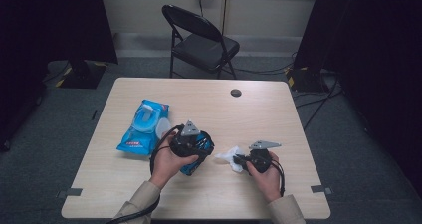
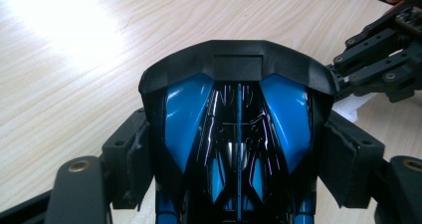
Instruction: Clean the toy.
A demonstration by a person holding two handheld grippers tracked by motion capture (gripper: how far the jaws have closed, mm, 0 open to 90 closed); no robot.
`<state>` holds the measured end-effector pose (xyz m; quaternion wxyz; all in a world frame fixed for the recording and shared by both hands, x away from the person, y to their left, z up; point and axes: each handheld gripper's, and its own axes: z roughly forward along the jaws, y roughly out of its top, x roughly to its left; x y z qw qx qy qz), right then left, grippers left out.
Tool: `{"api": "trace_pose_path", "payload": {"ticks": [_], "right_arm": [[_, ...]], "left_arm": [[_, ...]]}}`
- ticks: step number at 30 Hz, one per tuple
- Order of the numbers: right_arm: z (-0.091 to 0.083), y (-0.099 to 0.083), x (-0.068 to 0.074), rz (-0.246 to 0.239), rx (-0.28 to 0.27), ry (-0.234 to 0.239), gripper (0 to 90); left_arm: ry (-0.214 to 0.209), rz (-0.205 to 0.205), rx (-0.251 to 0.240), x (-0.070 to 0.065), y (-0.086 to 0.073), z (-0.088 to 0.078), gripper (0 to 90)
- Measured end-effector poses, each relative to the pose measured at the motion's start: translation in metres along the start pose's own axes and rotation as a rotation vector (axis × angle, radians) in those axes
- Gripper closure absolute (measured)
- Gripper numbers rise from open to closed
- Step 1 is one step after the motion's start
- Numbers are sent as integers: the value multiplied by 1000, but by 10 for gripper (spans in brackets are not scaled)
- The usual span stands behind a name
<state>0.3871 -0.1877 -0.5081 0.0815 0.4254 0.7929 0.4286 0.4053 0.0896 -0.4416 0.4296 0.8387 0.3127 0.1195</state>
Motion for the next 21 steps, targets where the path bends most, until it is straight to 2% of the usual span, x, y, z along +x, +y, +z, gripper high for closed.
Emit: {"api": "trace_pose_path", "payload": {"ticks": [6, 8, 12, 16, 21], "right_arm": [[0, 1, -1, 9, 8, 9, 844], [0, 1, -1, 16, 10, 13, 845], [-2, 4, -1, 22, -2, 17, 847], [-10, 11, 1, 33, -49, 35, 850], [-26, 22, 4, 47, -122, 50, 852]], "left_arm": [[-19, -16, -21, -1, 0, -4, 257], [-16, -3, -19, 0, 0, -6, 257], [-20, -16, -27, 1, 0, -10, 257], [-21, -11, -32, 3, 1, -13, 257], [-25, -31, -41, 4, 1, -14, 257]]}}
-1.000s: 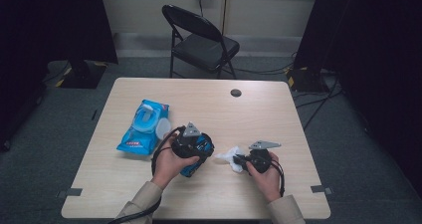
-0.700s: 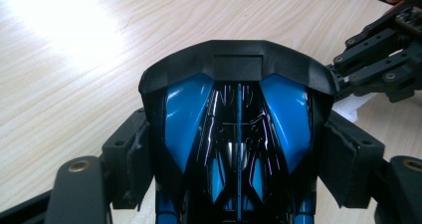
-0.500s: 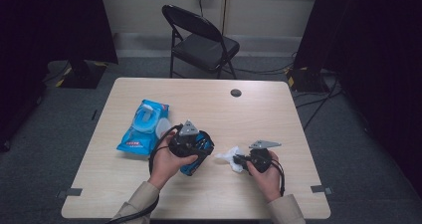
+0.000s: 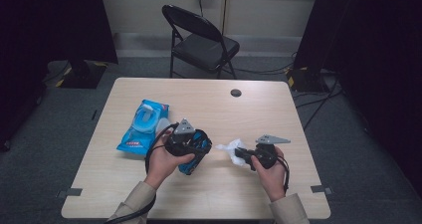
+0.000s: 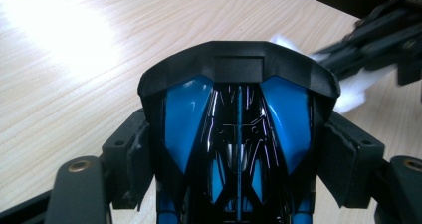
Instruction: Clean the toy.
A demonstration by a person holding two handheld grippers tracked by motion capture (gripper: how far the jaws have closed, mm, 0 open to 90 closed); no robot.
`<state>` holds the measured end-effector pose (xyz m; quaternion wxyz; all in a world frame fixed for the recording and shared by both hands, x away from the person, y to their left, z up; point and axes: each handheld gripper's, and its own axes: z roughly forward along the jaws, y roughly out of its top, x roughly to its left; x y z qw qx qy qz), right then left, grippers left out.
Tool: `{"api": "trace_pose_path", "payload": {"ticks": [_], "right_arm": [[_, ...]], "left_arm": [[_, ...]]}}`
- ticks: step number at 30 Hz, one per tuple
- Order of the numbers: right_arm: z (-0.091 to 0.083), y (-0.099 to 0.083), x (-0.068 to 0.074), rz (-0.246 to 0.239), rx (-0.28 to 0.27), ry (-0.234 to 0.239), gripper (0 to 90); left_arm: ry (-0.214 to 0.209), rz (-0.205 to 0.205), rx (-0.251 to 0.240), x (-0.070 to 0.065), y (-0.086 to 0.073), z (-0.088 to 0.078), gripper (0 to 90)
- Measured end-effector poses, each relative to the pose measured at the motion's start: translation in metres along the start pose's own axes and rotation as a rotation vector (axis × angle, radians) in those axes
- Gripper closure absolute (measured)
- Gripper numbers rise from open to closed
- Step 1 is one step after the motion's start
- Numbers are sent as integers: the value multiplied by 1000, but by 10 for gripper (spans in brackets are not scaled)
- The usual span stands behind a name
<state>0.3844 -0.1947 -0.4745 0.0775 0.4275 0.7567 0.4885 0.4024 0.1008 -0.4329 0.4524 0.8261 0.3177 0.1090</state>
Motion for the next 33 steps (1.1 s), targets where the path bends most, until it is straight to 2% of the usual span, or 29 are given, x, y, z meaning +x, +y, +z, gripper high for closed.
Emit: {"api": "trace_pose_path", "payload": {"ticks": [9, 13, 18, 23, 25, 30, 33], "right_arm": [[-25, 22, 7, 6, -126, 23, 853], [-28, 26, 7, 26, -155, 47, 853], [-18, 27, 20, 9, -141, 85, 853], [-3, 29, 38, 4, -130, 150, 853], [1, 30, 44, -25, -112, 122, 853], [6, 30, 45, -7, -124, 134, 853], [7, 31, 48, -8, -133, 122, 853]], "left_arm": [[-8, 3, 10, -2, -2, 4, 256], [-22, 11, 22, -6, -1, 8, 256], [-39, 18, 21, -12, 0, 14, 256], [-53, 13, 21, -14, 0, 17, 257], [-66, 3, 13, -15, -1, 16, 256], [-72, 6, 17, -15, -2, 13, 256], [-71, 11, 22, -14, -2, 13, 256]]}}
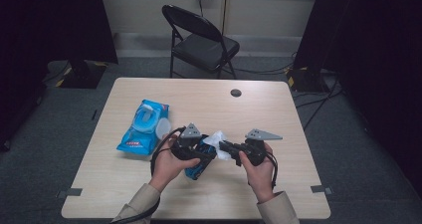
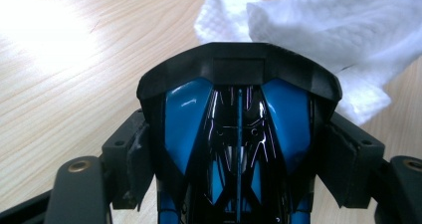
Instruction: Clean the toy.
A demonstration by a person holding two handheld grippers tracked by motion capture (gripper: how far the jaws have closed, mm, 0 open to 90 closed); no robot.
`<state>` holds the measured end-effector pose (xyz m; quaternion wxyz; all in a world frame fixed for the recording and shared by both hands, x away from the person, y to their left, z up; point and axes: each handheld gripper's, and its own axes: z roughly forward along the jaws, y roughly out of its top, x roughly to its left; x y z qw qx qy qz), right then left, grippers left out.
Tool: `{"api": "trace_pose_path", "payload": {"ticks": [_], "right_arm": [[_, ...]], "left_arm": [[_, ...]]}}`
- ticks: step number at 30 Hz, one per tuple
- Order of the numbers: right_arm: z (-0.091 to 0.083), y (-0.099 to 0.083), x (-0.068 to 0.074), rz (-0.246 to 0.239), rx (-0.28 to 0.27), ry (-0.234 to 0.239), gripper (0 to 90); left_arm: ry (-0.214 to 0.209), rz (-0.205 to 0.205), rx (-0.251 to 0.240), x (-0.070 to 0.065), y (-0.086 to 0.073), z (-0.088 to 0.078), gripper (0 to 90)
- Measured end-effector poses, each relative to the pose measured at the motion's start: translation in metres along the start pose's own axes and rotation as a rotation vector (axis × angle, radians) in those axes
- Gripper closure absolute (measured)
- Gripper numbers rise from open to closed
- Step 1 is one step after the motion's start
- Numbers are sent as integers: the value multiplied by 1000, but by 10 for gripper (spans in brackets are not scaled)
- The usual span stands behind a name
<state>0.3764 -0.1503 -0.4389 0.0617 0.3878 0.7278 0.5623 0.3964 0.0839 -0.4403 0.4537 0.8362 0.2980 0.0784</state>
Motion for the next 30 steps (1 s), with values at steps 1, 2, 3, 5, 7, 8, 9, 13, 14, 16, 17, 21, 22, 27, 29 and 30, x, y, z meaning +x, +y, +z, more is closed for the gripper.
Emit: {"api": "trace_pose_path", "payload": {"ticks": [1, 2, 3, 5, 7, 8, 9, 13, 14, 16, 17, 21, 22, 27, 29, 30], "right_arm": [[0, 1, 0, -4, 0, -4, 854], [1, 2, 1, -6, -4, -8, 854], [2, 3, 1, -3, -8, -6, 854], [4, 6, 0, 3, -12, -9, 854], [6, 8, -2, 4, -7, -19, 854], [7, 9, -3, 7, -4, -20, 854], [7, 9, -4, 12, -1, -20, 854], [10, 13, -7, 5, 17, -31, 854], [11, 13, -8, 1, 20, -33, 854], [14, 15, -10, -3, 32, -42, 854], [16, 16, -10, -7, 39, -40, 854], [20, 20, -11, -30, 69, -46, 854], [21, 21, -11, -39, 79, -47, 854], [28, 25, -10, -62, 110, -51, 854], [30, 26, -10, -65, 118, -51, 854], [30, 27, -11, -67, 118, -48, 854]], "left_arm": [[0, 1, 0, 0, 0, 0, 256], [-1, 2, -1, -1, 0, 0, 256], [-5, 6, 3, -1, 0, 0, 256], [-12, 9, 5, -3, 0, 1, 256], [-14, 17, 9, -4, 0, 2, 256], [-16, 17, 9, -5, 0, 3, 256], [-16, 17, 8, -5, 0, 3, 256], [-25, 32, 13, -7, 1, 5, 256], [-28, 31, 14, -8, 2, 5, 256], [-42, 38, 18, -10, 3, 6, 256], [-41, 44, 16, -11, 3, 6, 256], [-42, 53, 23, -11, 4, 7, 256], [-40, 53, 23, -11, 3, 7, 256], [-42, 54, 22, -10, 2, 7, 256], [-41, 55, 20, -11, 2, 6, 256], [-42, 58, 20, -11, 2, 6, 256]]}}
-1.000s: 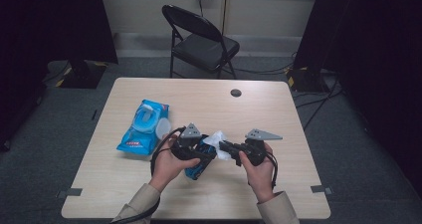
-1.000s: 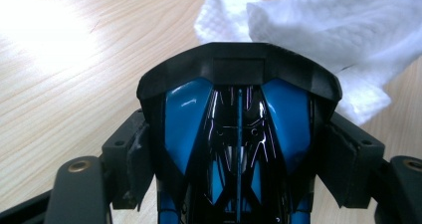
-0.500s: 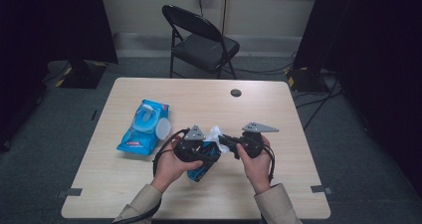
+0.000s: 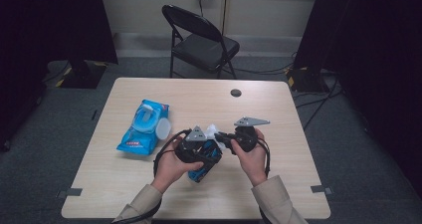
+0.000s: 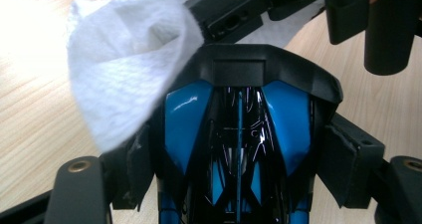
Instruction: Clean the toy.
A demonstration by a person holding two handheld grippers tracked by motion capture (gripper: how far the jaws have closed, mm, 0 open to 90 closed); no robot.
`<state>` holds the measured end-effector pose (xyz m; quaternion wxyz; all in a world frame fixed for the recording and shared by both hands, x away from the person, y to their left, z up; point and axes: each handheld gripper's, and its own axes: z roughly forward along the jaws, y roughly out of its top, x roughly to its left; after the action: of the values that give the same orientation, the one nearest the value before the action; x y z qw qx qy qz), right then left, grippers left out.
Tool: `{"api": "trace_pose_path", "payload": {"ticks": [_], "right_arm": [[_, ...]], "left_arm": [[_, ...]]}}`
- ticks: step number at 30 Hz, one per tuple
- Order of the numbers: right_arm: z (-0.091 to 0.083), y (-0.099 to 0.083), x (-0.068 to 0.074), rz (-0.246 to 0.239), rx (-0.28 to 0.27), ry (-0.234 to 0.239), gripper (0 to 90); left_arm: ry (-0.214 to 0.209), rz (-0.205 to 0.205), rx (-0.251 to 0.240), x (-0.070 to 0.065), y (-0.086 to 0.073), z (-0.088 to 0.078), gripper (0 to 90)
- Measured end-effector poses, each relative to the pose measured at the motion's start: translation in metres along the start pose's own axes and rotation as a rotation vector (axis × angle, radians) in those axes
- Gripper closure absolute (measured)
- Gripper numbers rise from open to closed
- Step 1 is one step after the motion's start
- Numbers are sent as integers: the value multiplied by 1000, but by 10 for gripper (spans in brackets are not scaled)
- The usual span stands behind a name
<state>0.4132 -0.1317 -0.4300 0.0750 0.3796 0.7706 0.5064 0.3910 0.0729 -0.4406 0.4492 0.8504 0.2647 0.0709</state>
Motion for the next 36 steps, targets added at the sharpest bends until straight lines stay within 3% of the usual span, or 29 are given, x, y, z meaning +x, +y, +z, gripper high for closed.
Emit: {"api": "trace_pose_path", "payload": {"ticks": [14, 23, 29, 36], "right_arm": [[9, 4, -5, -2, 33, -3, 854], [-16, 8, -9, -17, -41, -28, 854], [-31, 5, -8, -9, -82, -12, 854], [-36, -1, 6, -23, -108, 34, 854]], "left_arm": [[-11, 15, -17, -3, 1, -1, 256], [28, -14, -37, 9, 2, -14, 256], [55, -32, -38, 17, 0, -17, 256], [68, -37, -29, 20, 1, -16, 256]]}}
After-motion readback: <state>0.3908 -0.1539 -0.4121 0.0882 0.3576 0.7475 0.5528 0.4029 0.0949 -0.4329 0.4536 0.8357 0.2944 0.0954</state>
